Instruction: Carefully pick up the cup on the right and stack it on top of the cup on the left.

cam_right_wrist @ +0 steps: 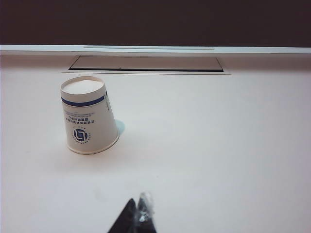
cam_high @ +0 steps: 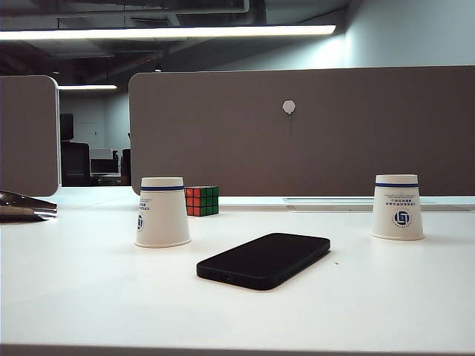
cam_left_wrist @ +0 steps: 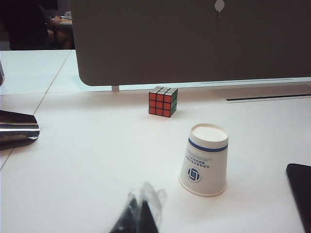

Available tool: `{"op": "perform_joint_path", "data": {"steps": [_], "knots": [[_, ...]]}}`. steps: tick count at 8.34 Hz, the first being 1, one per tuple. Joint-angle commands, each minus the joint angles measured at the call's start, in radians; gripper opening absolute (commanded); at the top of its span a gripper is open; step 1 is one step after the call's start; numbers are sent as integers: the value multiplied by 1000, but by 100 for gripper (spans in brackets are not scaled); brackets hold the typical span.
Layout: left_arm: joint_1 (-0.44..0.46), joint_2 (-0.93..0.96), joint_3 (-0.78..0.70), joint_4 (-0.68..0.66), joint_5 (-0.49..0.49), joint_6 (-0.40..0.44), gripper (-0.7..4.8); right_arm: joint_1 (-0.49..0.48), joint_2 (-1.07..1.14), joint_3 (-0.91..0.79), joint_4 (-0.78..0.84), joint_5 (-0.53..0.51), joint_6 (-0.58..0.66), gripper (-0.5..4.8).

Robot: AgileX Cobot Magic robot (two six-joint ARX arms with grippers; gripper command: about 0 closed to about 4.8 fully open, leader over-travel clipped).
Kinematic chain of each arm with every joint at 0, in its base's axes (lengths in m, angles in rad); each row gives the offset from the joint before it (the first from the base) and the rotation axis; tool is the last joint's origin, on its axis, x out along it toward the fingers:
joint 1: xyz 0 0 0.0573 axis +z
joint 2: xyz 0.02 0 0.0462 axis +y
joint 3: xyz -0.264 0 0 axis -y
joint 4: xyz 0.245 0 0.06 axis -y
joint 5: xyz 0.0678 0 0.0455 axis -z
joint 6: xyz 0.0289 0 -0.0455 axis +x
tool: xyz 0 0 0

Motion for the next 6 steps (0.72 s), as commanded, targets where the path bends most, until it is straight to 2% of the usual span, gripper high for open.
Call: {"op": "perform_joint_path", "data": {"steps": [1, 3, 4, 6], "knots": [[-1, 0, 2, 8, 1, -3, -2, 0, -2, 2, 21, 1, -2, -5], [-1, 0, 2, 8, 0, -3, -2, 0, -2, 2, 22, 1, -2, -5], [-1, 0, 3, 51, 1, -4, -2, 0, -2, 3, 117, 1, 6, -5], [-1, 0, 3, 71, 1, -3, -2, 0, -2, 5, 155, 1, 6, -5]]}}
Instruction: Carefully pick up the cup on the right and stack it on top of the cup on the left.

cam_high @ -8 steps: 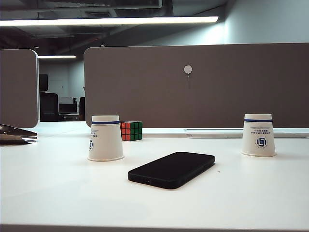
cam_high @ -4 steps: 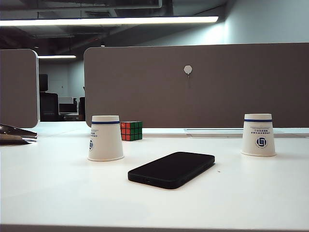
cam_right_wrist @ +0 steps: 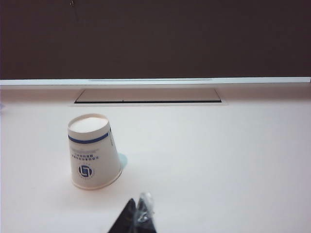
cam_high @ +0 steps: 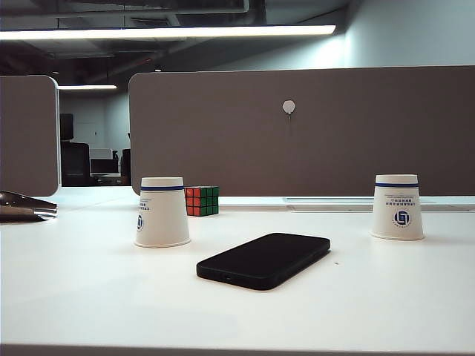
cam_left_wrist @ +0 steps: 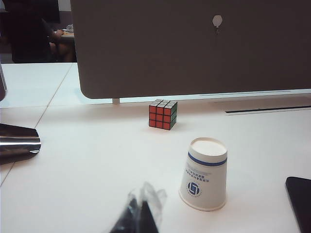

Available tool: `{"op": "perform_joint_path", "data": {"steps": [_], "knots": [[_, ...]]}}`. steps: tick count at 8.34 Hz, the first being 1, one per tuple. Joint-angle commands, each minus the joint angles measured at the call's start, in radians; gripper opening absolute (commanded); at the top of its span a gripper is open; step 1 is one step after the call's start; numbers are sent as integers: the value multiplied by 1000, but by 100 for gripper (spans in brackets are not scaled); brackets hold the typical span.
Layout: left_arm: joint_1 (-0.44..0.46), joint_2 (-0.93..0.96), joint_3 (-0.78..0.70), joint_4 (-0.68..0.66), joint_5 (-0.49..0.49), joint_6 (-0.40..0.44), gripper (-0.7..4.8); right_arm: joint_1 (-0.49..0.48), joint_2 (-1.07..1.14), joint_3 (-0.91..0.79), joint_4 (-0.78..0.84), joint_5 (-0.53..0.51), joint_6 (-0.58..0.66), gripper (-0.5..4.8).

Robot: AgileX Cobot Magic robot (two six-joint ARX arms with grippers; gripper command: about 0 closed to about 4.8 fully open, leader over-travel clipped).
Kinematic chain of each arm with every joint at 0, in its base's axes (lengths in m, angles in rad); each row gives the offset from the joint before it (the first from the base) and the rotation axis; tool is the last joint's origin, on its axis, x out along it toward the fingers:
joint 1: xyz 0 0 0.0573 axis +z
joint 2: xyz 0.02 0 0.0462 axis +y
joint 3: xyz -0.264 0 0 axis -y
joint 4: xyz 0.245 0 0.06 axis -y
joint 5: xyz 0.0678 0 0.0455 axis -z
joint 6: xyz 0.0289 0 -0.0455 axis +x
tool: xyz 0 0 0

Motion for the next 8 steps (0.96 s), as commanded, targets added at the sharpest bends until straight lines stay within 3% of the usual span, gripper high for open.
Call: {"op": "perform_joint_path", "data": {"steps": [1, 4, 8], "knots": [[-1, 0, 3, 31, 1, -3, -2, 0, -2, 5, 49, 1, 2, -5], [-1, 0, 3, 43, 4, -4, -2, 0, -2, 5, 89, 0, 2, -5], [-1, 0, 3, 43, 4, -87, -2, 0, -2, 6, 179, -3, 18, -5]]}}
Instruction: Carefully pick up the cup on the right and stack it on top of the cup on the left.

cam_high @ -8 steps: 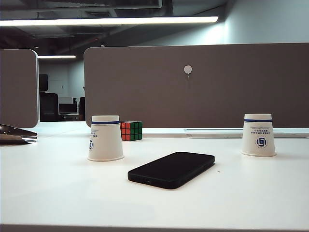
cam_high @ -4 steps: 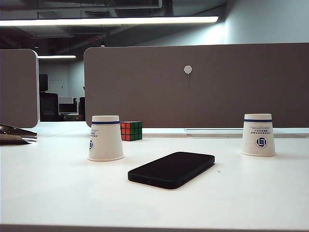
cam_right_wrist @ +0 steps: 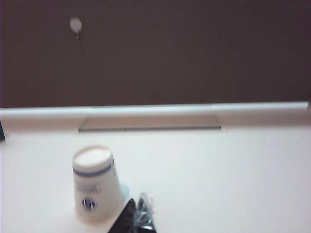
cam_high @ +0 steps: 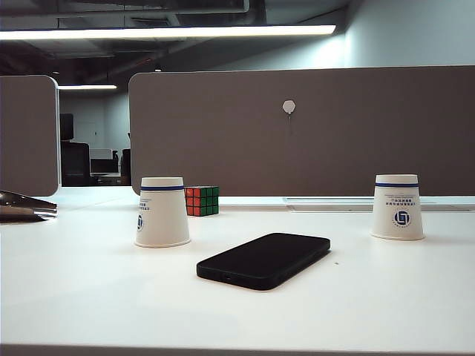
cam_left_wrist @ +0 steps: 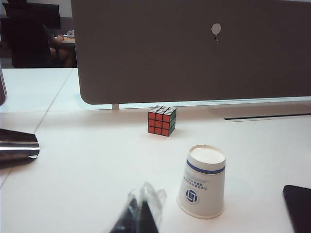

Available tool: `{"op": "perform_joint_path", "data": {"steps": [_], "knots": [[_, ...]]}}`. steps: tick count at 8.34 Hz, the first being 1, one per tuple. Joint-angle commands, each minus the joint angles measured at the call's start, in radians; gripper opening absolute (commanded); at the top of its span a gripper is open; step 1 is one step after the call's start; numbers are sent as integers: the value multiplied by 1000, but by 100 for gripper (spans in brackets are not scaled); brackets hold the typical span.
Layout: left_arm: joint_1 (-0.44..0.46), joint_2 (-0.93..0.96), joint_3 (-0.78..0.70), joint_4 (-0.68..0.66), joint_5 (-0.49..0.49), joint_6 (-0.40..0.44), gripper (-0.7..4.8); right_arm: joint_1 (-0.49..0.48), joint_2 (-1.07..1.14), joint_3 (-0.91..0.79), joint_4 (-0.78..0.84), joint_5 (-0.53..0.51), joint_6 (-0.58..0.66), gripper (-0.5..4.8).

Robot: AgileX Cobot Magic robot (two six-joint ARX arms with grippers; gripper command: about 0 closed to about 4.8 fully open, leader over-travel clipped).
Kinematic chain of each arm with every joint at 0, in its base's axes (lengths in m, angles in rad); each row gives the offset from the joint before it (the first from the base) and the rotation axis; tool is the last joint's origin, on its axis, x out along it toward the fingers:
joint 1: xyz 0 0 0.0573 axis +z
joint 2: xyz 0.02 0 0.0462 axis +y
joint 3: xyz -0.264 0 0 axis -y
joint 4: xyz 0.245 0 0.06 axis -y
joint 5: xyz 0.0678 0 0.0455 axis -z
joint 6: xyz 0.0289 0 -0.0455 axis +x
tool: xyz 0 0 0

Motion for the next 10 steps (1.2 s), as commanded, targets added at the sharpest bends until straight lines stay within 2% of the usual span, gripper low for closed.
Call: {"op": "perform_joint_path", "data": {"steps": [1, 2, 3, 4, 5, 6, 8, 10], "knots": [[-1, 0, 3, 20, 5, -99, -2, 0, -2, 13, 109, -2, 31, -3], [-1, 0, 3, 20, 25, -113, -2, 0, -2, 18, 116, -2, 31, 1], [-1, 0, 3, 27, 122, -112, -4, 0, -2, 43, 116, -2, 31, 3], [-1, 0, 3, 98, 352, -113, -5, 0, -2, 74, 128, -2, 30, 92], [-1, 0, 3, 109, 377, -113, -5, 0, -2, 74, 130, -2, 31, 117], [-1, 0, 3, 142, 441, -113, -5, 0, -2, 88, 114, -26, 31, 140], [-1, 0, 3, 151, 465, -119, -4, 0, -2, 117, 99, -56, 30, 144], [-1, 0, 3, 151, 524, -157, -5, 0, -2, 268, -44, -54, -8, 226]]}}
